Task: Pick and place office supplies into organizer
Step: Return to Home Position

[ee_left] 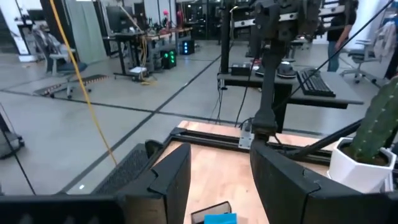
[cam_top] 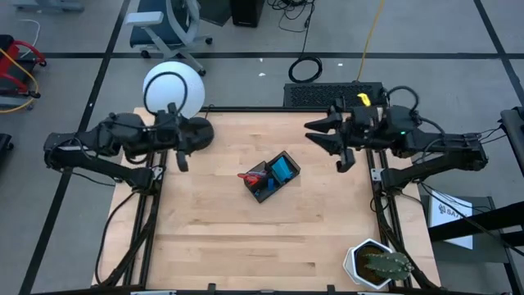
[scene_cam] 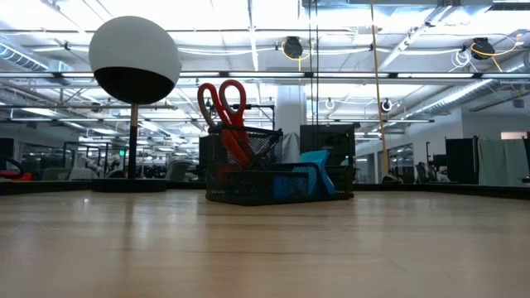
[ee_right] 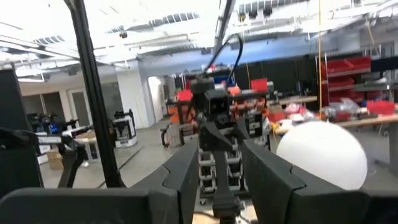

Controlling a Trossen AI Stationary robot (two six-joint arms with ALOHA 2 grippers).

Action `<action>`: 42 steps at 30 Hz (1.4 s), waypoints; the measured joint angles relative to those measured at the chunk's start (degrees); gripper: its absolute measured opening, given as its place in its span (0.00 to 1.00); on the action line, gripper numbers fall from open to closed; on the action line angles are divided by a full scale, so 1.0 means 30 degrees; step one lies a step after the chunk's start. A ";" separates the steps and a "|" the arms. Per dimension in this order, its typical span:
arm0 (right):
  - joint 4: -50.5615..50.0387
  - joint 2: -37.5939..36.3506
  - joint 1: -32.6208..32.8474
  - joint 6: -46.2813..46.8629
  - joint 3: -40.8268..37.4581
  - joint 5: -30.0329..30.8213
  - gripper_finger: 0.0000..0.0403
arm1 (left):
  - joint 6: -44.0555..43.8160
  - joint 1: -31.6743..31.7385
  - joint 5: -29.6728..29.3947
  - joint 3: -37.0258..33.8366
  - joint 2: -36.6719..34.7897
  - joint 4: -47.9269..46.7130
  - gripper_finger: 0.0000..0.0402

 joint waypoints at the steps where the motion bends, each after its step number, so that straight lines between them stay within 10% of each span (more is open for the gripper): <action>1: 0.0021 -0.0223 0.0000 -0.0099 0.0000 -0.0012 0.29 | 0.0148 -0.0006 0.0006 -0.0006 -0.0246 -0.0081 0.42; 22: -0.1987 -0.5905 0.0000 -0.2438 -0.0844 -0.0036 0.29 | 0.0689 -0.0080 0.0204 -0.0004 -0.5794 -0.3219 0.42; 42: 1.2049 -1.2737 0.0000 -0.1325 -1.3573 -0.0036 0.29 | -0.0092 -0.0072 0.0539 -1.0125 -1.2109 0.4427 0.42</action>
